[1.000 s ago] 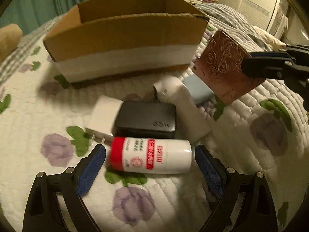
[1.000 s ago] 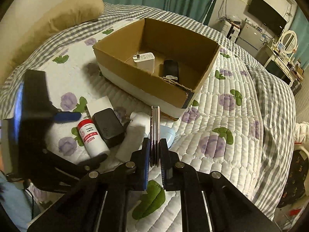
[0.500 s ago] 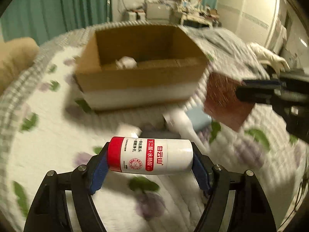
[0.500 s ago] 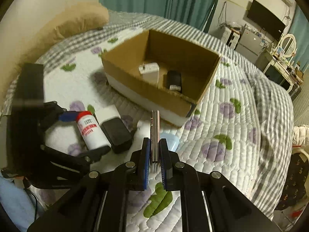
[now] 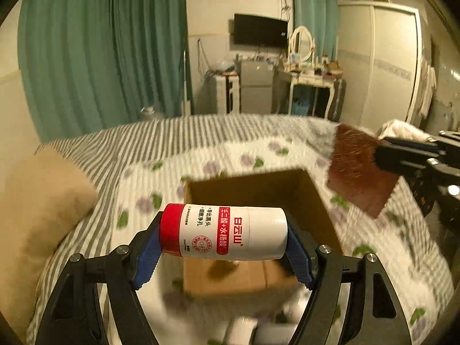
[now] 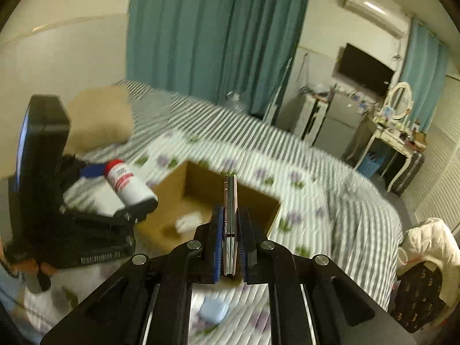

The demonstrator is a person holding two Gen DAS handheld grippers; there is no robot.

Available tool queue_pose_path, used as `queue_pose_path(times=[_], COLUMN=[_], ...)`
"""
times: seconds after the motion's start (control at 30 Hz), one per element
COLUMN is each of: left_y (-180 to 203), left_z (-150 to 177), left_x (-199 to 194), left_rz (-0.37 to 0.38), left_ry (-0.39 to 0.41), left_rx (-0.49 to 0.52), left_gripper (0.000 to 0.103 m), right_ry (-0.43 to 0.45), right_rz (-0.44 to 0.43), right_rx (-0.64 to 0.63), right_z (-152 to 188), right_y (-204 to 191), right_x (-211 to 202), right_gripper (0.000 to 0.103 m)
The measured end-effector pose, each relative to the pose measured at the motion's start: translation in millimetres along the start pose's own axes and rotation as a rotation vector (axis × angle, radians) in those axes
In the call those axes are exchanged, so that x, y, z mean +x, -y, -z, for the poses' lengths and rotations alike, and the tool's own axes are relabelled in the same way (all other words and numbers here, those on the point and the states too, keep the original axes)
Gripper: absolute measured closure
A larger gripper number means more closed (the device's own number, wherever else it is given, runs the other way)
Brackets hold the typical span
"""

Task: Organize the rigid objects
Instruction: 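Carry the card case and bottle into the box and open both tools, then grasp the black charger with the left tool while the right tool grasps the white device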

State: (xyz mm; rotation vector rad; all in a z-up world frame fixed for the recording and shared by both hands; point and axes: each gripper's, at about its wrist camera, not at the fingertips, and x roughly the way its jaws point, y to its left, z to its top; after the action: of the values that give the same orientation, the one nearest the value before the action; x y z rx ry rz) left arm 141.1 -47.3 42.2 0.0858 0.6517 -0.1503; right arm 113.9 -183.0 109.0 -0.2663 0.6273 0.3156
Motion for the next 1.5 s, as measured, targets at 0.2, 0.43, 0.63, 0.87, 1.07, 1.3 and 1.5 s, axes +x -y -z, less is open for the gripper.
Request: queue_pose_path(times=[0.2,0.43,0.63,0.87,1.07,1.3,1.5], left_y=[4.7,5.4,6.6,2.0,-16.0,-21.5,-7.3], left_z=[-24.1,5.8,25.8,14.2,-5.0,14.0,60.8], left_x=[55.9,131.1,143.5,127.2,68.5,-12.8,-41.3], left_rz=[0.006,-0.054,-0.039,-0.04,-0.036,-0.052,-0.067], left_ry=[-0.027,-0.207,-0.239,-0.214,-0.102,0.004,0.011], left_rx=[0.026,0.048,0.038,0.043,0.018,0.019,0.057], left_gripper=[0.026,0.026,0.026,0.02,0.011,0.004,0.003], right_ry=[-0.054,-0.185,-0.262,-0.172,-0.06,-0.003,-0.051], right_rz=[0.045,0.068,0.059,0.049,0.059,0.043,0.014], right_rx=[0.025,0.116,0.159,0.226,0.182,0.085,0.09], right_z=[-30.3,-4.6,28.4,13.6,-16.6,2.6,51.8], right_y=[3.4,20.7,26.4,36.0,38.1,9.5,-13.0], right_x=[53.8,132.6,168.7,144.9,72.6,-10.7,-31.3], right_gripper=[0.094,0.094,0.094,0.064,0.048,0.034,0.033])
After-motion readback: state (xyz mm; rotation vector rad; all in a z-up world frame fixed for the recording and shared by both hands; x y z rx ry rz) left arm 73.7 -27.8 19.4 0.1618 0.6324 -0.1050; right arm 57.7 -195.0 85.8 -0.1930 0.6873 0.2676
